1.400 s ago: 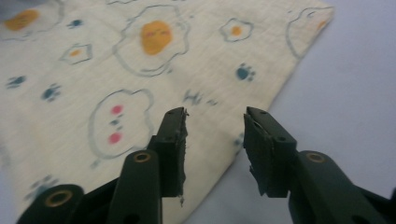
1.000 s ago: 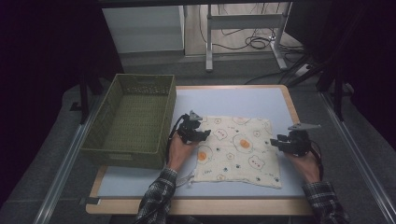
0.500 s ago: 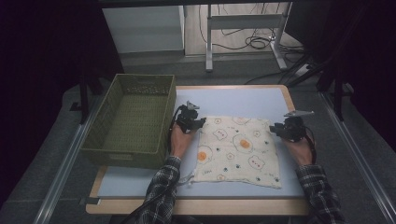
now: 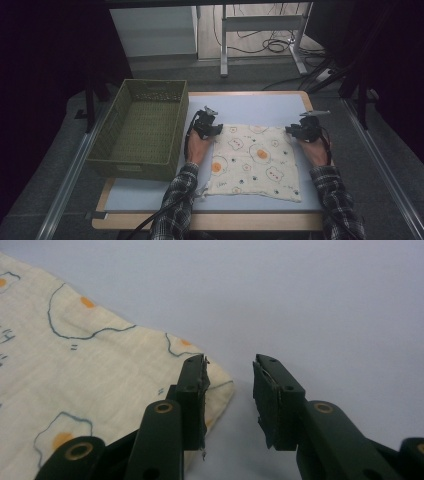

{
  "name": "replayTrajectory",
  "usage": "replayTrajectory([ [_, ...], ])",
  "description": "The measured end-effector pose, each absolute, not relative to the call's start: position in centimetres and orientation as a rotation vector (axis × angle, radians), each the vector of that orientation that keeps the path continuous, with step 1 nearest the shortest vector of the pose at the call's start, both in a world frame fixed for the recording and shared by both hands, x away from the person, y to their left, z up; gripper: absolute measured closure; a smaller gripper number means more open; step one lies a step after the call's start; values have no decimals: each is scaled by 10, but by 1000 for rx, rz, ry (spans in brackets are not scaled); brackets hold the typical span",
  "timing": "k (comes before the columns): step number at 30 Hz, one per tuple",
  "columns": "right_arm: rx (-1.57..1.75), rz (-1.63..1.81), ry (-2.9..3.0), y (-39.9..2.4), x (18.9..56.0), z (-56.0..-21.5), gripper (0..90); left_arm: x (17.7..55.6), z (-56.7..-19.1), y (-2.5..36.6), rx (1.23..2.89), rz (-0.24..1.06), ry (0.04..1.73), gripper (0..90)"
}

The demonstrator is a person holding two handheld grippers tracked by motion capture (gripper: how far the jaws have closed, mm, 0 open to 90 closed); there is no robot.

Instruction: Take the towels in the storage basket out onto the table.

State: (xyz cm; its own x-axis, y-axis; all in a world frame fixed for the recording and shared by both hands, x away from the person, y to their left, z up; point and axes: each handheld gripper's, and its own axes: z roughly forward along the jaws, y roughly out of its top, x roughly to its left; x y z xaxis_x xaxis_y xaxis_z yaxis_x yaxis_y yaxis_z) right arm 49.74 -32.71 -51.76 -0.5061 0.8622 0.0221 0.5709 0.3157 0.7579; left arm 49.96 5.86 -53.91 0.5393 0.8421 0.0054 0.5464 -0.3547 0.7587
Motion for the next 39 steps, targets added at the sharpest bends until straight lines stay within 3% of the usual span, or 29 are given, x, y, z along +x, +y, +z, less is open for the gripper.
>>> replayTrajectory([
  [4,1284,1018,2205,-322,502,-522,651,504,-540,62,2053,452,1131,484],
  [6,1294,1008,2195,-319,502,-522,679,505,-540,63,2046,421,1127,535],
  [10,1303,1015,2226,-314,498,-521,845,504,-540,62,2070,389,1070,736],
  [12,1298,1001,2237,-312,497,-520,863,504,-540,62,2054,353,1080,827],
  [14,1280,975,2251,-309,496,-518,870,504,-540,62,2043,346,1087,856],
  [21,1206,997,2217,-308,492,-508,872,499,-530,67,1984,472,1074,865],
  [39,1178,1099,2204,-320,450,-486,871,450,-511,71,1988,502,989,859],
])
